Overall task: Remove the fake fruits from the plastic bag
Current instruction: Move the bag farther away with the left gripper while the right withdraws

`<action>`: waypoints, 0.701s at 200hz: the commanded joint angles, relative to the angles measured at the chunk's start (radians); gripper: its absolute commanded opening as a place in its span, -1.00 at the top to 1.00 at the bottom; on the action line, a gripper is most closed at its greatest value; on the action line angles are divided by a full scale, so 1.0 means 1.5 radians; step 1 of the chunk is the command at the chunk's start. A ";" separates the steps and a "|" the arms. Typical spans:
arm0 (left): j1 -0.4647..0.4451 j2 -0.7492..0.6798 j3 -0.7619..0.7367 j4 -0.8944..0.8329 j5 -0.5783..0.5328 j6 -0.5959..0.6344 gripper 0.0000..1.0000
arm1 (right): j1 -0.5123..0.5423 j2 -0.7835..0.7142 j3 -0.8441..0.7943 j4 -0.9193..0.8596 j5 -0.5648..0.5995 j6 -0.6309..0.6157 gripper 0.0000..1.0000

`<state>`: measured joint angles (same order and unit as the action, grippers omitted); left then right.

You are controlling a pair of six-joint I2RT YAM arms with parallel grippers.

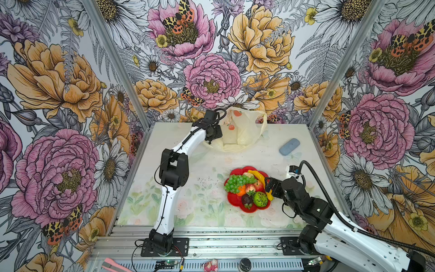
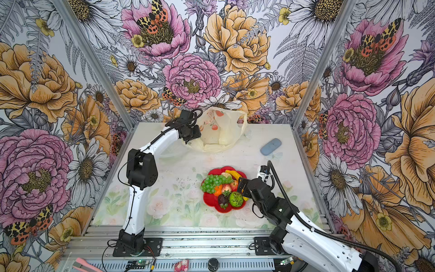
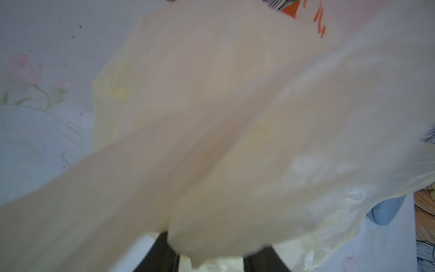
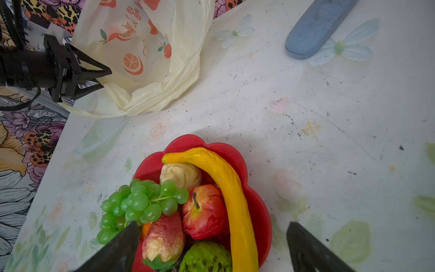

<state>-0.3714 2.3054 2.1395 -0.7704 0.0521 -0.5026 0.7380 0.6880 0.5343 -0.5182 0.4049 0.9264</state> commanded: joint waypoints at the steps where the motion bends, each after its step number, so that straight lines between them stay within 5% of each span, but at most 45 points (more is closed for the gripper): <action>1: -0.009 -0.022 0.031 -0.031 -0.029 0.020 -0.12 | -0.006 -0.013 -0.003 0.010 0.001 0.021 -0.99; 48: -0.039 -0.055 0.061 -0.104 -0.119 0.066 -0.96 | -0.016 -0.002 0.001 0.010 -0.019 0.033 -0.99; 105: -0.065 -0.196 -0.062 -0.098 -0.160 0.069 -0.97 | -0.088 0.016 -0.034 0.009 -0.103 0.109 -0.99; 140: -0.077 -0.353 -0.245 -0.003 -0.168 0.055 -0.97 | -0.142 0.026 -0.062 0.013 -0.157 0.138 -0.99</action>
<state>-0.4786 1.9240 1.9274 -0.8795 -0.1593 -0.4149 0.5606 0.7250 0.4633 -0.5110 0.2424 1.0801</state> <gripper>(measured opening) 0.985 0.995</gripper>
